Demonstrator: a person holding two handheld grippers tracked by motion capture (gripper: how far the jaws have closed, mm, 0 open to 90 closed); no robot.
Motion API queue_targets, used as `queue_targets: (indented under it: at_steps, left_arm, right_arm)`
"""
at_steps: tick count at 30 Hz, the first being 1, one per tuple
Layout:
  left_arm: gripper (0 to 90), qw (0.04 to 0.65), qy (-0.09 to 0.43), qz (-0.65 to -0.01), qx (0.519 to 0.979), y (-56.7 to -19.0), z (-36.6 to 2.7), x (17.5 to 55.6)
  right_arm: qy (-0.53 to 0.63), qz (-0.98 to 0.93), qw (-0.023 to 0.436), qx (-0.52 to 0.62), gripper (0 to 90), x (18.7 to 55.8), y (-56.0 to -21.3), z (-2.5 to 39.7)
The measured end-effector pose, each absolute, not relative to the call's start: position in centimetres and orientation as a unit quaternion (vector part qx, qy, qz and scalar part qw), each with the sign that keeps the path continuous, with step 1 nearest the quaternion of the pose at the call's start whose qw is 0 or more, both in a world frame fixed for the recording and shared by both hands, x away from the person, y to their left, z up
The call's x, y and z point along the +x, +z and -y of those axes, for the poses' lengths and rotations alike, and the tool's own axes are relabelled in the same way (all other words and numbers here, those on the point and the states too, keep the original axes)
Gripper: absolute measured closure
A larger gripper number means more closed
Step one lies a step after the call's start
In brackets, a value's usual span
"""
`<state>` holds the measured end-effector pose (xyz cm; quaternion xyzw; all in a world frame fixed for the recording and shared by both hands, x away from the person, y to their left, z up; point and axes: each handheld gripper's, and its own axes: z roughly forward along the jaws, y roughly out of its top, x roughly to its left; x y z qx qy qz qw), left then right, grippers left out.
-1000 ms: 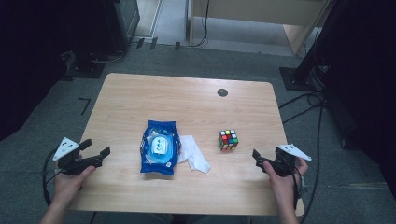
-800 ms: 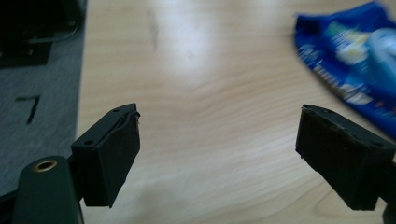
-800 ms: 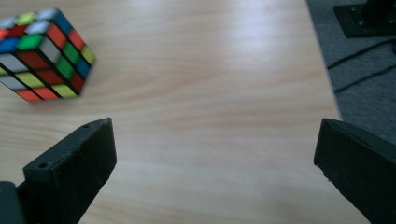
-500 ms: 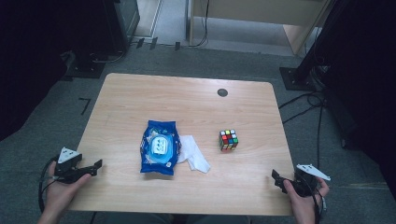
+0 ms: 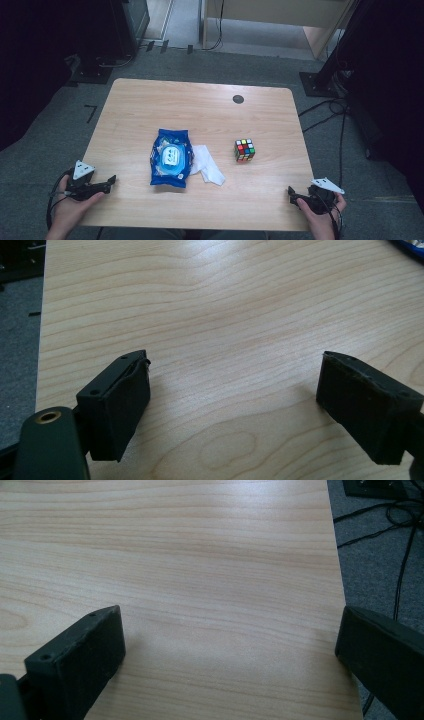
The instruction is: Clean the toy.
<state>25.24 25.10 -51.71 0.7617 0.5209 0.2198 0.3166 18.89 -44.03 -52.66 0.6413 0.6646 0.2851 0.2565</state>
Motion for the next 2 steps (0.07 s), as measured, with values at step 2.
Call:
queue_targets:
  at_steps: [2]
  left_arm:
    - [14.1, 0.317, 0.219, -0.520, 0.762, -51.70, -25.15, 25.27]
  right_arm:
    - [0.285, -0.664, 0.256, 0.642, 0.0, 18.88, -52.66, 44.02]
